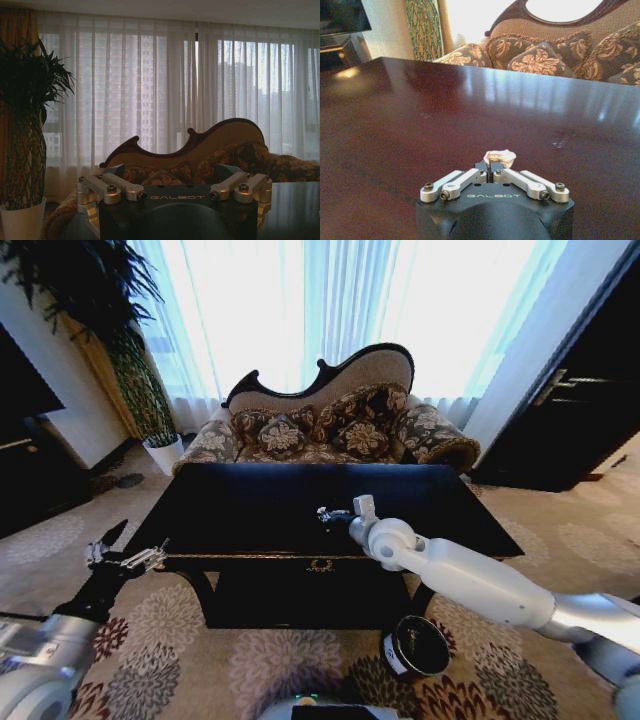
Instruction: Move to the front of the table and place the trash on the table into the trash bin.
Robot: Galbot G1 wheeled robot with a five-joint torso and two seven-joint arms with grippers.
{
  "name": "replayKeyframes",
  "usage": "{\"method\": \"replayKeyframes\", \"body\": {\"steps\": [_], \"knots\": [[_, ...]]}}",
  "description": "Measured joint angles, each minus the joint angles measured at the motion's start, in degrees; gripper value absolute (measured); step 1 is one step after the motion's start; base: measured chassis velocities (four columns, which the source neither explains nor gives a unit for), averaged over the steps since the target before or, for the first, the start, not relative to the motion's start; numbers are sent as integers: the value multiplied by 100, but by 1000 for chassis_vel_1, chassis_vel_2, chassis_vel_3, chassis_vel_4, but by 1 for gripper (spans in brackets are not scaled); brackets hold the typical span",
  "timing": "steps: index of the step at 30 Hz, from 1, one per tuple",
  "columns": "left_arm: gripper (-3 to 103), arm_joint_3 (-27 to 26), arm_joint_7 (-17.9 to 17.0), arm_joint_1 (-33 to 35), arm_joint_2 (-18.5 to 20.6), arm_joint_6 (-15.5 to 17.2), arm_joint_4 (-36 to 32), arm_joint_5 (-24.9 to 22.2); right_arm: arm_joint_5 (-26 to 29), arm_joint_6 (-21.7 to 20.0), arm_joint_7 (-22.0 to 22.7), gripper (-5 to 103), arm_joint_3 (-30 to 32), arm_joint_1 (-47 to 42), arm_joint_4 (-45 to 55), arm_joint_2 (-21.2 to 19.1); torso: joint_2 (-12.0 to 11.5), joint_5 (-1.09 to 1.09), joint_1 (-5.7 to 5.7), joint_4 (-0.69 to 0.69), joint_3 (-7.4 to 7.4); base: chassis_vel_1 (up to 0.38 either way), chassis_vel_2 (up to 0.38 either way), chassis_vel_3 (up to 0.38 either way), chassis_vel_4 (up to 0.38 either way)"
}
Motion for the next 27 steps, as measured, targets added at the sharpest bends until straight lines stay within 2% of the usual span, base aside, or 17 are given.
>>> {"method": "replayKeyframes", "body": {"steps": [5,9,10,12,13,14,15,17,19,20,22,24,27], "knots": [[100,0,0,0,0,0,0,0,-78,19,-69,1,331,-250,211,-236,0,0,0,1,0,0,0,0,0],[100,0,0,0,0,0,0,0,-399,70,-217,1,1043,-1031,536,-523,0,0,0,1,0,0,0,0,0],[100,0,0,0,0,0,0,0,-399,70,-217,1,1043,-1031,536,-523,0,0,0,1,0,0,0,0,0],[100,0,0,1,0,0,0,0,-696,114,-321,1,1597,-1596,735,-670,0,2,0,0,0,0,0,0,0],[100,0,0,0,0,0,0,0,-739,122,-336,1,1684,-1679,768,-697,0,2,0,0,0,0,0,0,0],[100,0,0,0,0,0,0,0,-921,152,-453,1,2246,-2164,958,-835,0,1,0,-1,0,0,0,0,0],[100,0,0,0,0,0,0,0,-921,152,-453,1,2246,-2164,958,-835,0,1,0,-1,0,0,0,0,0],[100,0,0,0,0,0,0,0,-1120,229,-630,1,2975,-2794,1162,-1013,0,0,0,1,-1,0,0,0,0],[100,0,0,1,0,0,0,1,-1319,314,-841,1,3662,-3540,1323,-1152,0,2,0,-3,0,0,0,0,0],[100,0,0,1,0,0,0,1,-1319,314,-841,1,3662,-3540,1323,-1152,0,2,0,-3,0,0,0,0,0],[100,0,0,0,0,0,0,0,-1364,351,-907,1,4098,-3944,1421,-1190,0,0,-1,-2,-1,0,0,0,0],[100,0,0,0,0,0,0,0,-1472,435,-1029,1,4754,-4507,1532,-1184,0,1,0,0,0,0,0,0,0],[100,0,0,0,0,0,0,0,-1650,558,-1135,1,5081,-4843,1590,-1130,0,0,0,0,0,0,0,0,0]]}}
